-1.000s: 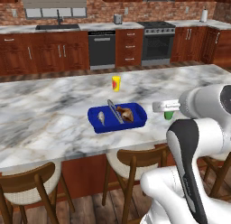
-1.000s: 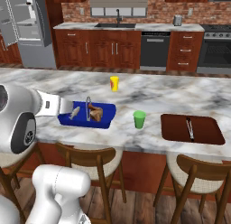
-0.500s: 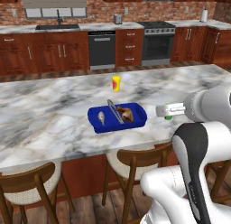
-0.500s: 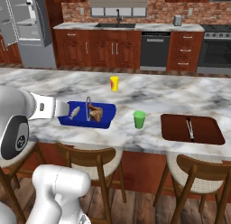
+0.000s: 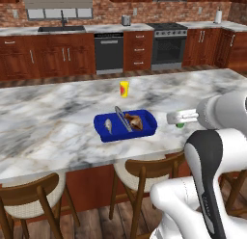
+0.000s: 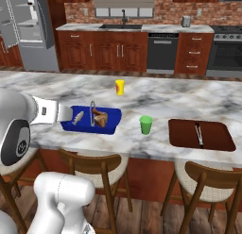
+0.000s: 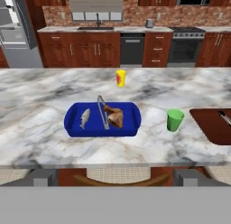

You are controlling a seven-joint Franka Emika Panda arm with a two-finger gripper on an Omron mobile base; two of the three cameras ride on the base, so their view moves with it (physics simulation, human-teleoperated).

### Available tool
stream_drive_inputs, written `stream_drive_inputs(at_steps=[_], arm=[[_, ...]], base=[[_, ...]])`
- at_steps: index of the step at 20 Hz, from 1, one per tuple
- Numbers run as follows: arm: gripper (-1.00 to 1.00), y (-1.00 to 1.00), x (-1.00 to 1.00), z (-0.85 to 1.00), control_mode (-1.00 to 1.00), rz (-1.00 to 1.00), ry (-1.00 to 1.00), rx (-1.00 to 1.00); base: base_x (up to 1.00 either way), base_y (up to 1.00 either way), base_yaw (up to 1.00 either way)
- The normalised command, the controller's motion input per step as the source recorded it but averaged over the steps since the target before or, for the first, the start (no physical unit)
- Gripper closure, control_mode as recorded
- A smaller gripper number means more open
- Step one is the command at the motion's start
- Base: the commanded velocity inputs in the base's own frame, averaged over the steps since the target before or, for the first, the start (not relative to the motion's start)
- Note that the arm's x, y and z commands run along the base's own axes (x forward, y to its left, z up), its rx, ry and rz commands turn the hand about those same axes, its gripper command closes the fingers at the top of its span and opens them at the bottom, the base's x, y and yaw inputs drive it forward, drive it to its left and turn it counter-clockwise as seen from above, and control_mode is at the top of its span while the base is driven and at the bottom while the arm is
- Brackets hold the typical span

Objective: Gather the broccoli and sweet potato from the fridge and place them on a tray on the dining counter. Then gather the chicken drumstick and fish from the fridge and place them on the other tray.

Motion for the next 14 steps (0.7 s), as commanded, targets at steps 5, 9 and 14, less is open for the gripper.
stream_drive_inputs(at_steps=[5, 9, 14], arm=[[-1.0, 0.02, -0.17, -0.01, 1.0, 0.0, 0.0, 0.0], [-1.0, 0.0, 0.0, 0.0, 1.0, 0.0, 0.0, 0.0], [-1.0, 0.0, 0.0, 0.0, 1.0, 0.0, 0.0, 0.0]], base=[[-0.33, 0.04, 0.0], [-1.0, 0.13, 0.0], [-1.0, 0.25, 0.0]])
